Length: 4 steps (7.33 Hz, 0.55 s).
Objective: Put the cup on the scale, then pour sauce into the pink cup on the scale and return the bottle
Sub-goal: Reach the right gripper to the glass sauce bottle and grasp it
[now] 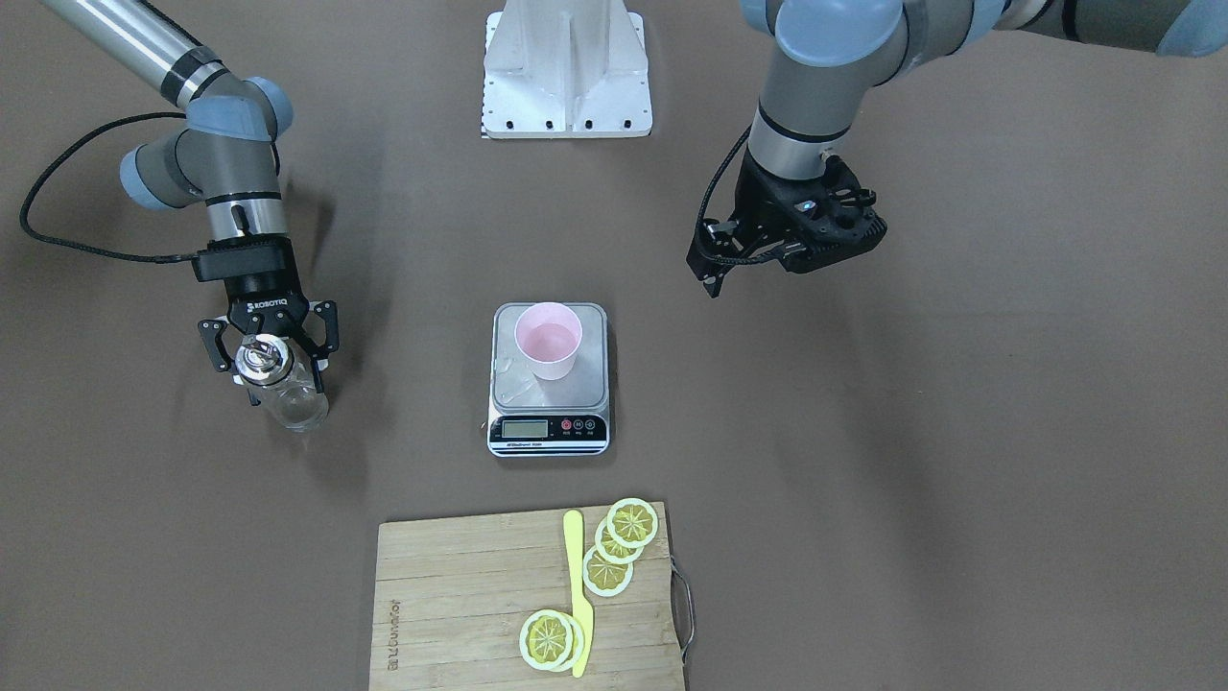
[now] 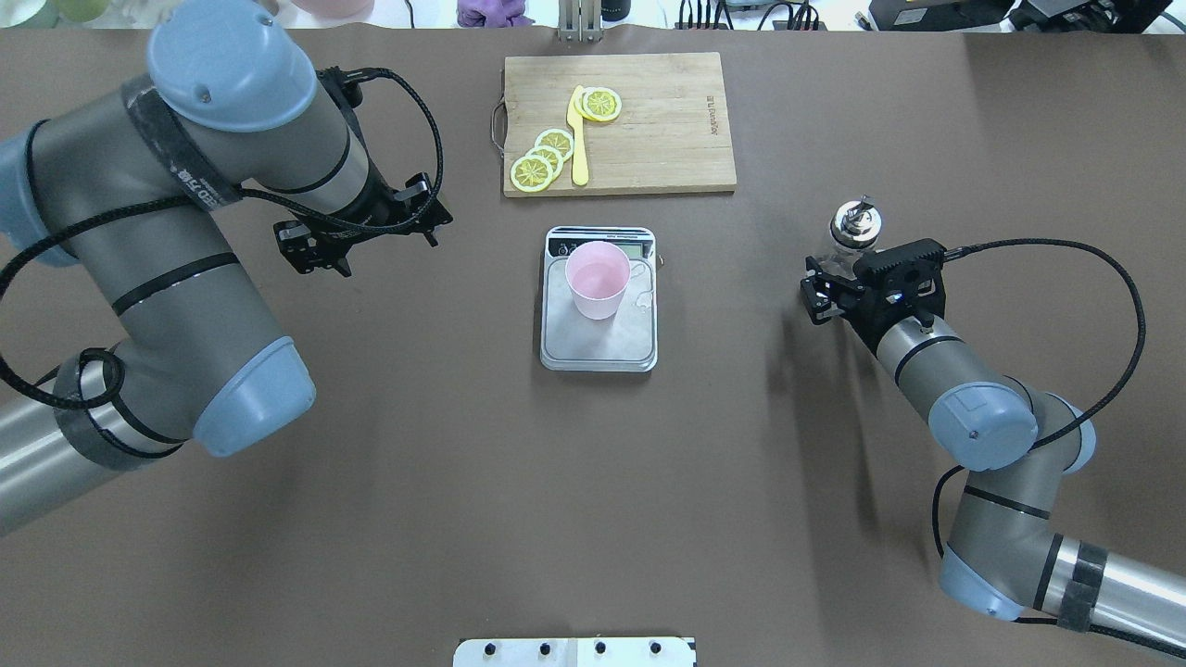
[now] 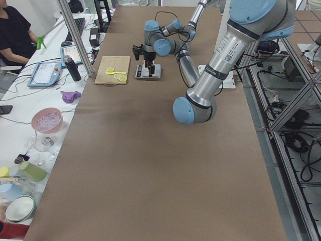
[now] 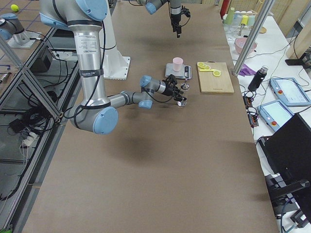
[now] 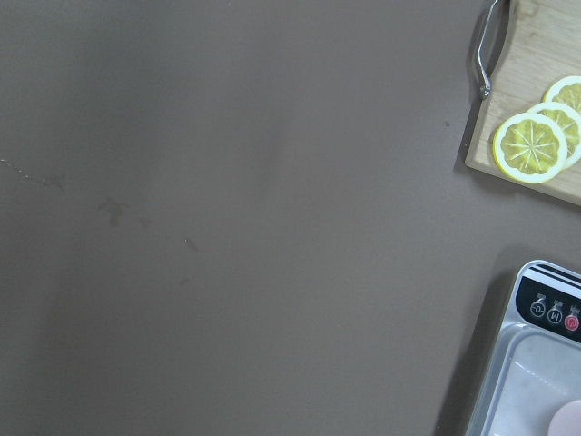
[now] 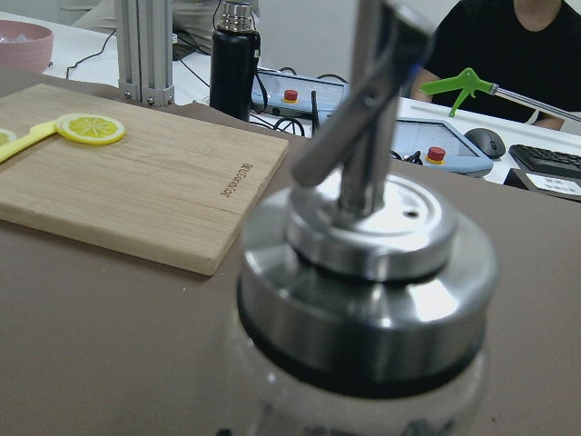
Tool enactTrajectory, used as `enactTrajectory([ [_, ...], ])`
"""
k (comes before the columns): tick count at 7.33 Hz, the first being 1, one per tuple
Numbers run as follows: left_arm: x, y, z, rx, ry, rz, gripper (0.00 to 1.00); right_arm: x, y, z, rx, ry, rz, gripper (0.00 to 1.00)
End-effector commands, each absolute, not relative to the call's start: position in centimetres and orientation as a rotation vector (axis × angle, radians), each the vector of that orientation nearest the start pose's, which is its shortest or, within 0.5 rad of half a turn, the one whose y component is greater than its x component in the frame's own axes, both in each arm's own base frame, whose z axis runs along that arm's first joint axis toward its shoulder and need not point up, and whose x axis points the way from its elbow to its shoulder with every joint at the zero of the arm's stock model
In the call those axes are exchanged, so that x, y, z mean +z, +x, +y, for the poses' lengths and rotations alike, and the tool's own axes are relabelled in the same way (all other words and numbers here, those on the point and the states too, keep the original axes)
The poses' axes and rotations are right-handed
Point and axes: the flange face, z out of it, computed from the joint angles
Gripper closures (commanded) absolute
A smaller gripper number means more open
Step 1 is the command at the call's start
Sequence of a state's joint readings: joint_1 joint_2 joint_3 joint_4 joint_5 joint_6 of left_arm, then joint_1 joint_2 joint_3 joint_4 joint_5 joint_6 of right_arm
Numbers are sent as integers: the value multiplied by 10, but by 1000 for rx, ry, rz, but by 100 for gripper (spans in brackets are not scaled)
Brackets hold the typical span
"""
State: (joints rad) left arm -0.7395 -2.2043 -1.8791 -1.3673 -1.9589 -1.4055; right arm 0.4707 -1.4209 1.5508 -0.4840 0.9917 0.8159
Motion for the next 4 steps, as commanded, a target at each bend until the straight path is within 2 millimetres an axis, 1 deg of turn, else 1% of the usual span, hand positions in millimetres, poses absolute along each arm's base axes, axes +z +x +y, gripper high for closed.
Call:
enactTrajectory([
  [1, 189, 392, -488, -400, -14, 822, 2, 463, -415, -427, 43, 1125, -627, 100],
  [2, 189, 391, -488, -400, -13, 822, 2, 458, -394, -446, 32, 1141, -592, 100],
  [3, 189, 391, -488, -398, -5, 819, 2, 444, -375, -472, 9, 1131, -611, 100],
  [4, 189, 391, -489, -399, -4, 819, 2, 425, -363, -489, -30, 1121, -596, 100],
])
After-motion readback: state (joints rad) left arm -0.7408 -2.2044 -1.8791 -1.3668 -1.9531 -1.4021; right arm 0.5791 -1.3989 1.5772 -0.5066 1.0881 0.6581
